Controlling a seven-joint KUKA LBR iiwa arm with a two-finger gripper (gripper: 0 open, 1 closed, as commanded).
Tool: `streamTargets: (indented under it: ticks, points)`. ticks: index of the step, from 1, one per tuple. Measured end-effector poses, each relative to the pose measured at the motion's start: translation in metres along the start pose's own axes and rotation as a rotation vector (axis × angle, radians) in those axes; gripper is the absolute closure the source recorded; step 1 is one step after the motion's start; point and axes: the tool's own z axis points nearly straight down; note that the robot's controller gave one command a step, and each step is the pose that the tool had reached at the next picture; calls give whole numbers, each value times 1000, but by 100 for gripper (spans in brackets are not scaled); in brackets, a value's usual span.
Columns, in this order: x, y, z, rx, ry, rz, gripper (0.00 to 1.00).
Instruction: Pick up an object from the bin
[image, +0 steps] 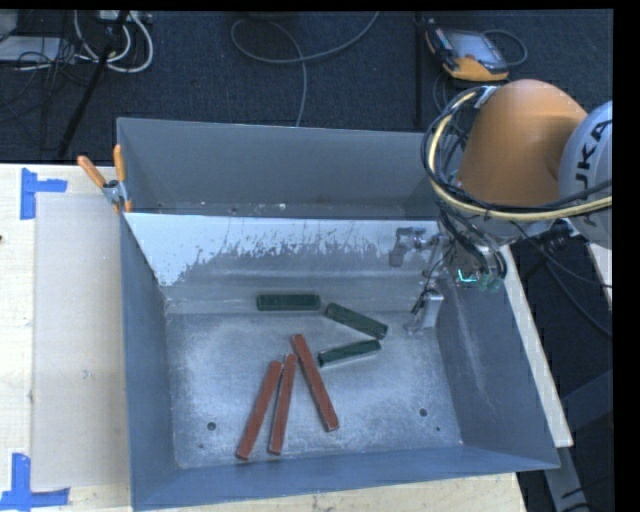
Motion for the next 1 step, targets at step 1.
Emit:
streamTargets:
  ticks: [1]
  points:
    - [-11, 17, 163, 0, 0, -25, 0]
